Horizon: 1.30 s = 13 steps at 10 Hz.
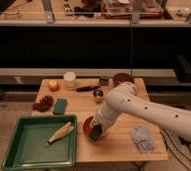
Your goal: Wipe red bowl with eraser
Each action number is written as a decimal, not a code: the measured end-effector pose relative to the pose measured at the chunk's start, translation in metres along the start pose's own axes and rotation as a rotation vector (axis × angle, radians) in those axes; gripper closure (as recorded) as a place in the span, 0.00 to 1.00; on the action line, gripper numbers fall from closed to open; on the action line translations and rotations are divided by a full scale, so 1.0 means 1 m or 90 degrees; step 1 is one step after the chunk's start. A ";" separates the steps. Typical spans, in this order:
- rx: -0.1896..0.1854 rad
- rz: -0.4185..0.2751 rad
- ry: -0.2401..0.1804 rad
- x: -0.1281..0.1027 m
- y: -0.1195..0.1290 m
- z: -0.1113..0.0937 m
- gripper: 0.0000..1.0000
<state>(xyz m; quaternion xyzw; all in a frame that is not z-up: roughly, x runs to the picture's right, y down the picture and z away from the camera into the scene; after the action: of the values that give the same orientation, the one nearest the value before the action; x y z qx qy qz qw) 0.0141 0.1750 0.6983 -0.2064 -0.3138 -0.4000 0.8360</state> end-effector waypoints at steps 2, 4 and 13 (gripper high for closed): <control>-0.011 0.004 0.011 0.011 0.001 -0.005 1.00; -0.032 -0.001 0.002 0.015 -0.003 0.003 1.00; -0.083 -0.001 -0.012 0.036 -0.011 0.032 1.00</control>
<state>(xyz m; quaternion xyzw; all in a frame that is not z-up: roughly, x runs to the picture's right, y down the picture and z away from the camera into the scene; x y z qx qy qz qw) 0.0116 0.1685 0.7474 -0.2639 -0.2953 -0.4179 0.8176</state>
